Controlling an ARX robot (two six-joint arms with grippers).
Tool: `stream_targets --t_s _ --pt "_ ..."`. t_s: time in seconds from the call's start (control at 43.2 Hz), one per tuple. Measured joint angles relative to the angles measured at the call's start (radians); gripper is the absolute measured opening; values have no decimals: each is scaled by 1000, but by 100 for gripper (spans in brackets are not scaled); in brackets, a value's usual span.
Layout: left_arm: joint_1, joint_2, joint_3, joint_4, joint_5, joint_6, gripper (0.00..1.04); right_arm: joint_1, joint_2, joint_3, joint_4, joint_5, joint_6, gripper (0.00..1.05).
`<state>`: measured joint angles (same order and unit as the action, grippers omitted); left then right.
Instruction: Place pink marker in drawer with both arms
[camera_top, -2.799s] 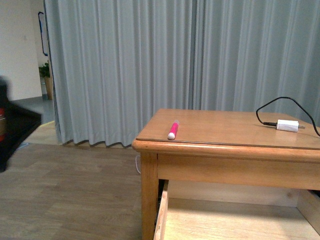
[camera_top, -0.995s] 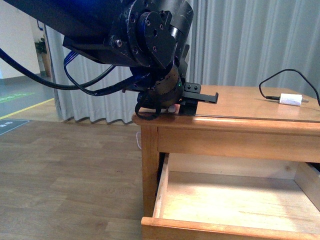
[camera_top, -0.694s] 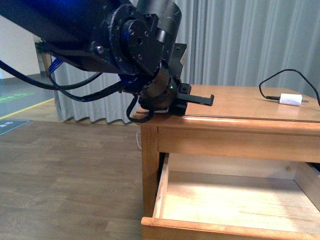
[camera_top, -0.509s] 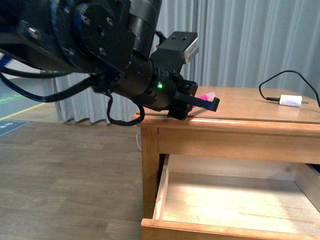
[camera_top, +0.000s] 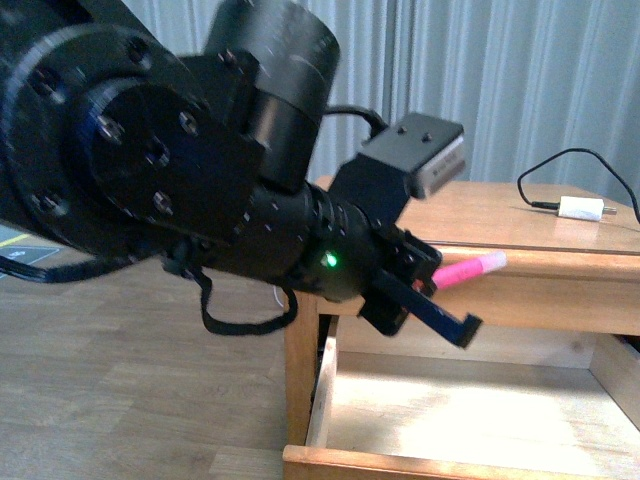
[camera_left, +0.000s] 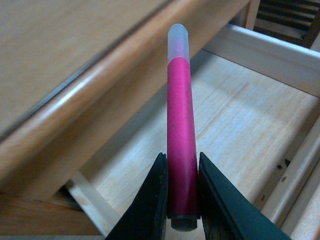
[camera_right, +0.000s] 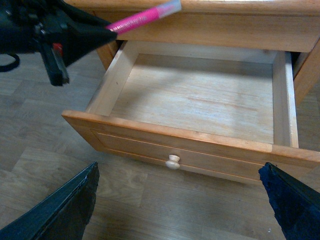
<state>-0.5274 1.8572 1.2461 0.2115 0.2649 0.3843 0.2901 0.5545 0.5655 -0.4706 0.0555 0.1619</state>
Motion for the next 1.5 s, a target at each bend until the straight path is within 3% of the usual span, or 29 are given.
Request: stream_targets --t_s 0.463,0.486,0.833,0.925,1.341,1.503 --pt "-71 239 108 19 -100 -35 15 0 0 0 0 0 0 96" --pt "-75 273 139 6 -106 -53 36 0 0 0 0 0 0 96" --pt "-71 201 67 36 -170 -101 81 0 0 0 0 0 0 96" --pt "-40 89 -10 79 -225 -128 100 0 0 0 0 0 0 96" --pt "142 -387 -335 121 -165 -219 99 0 0 0 0 0 0 96" --pt "316 -705 -489 103 -106 -316 99 0 0 0 0 0 0 96"
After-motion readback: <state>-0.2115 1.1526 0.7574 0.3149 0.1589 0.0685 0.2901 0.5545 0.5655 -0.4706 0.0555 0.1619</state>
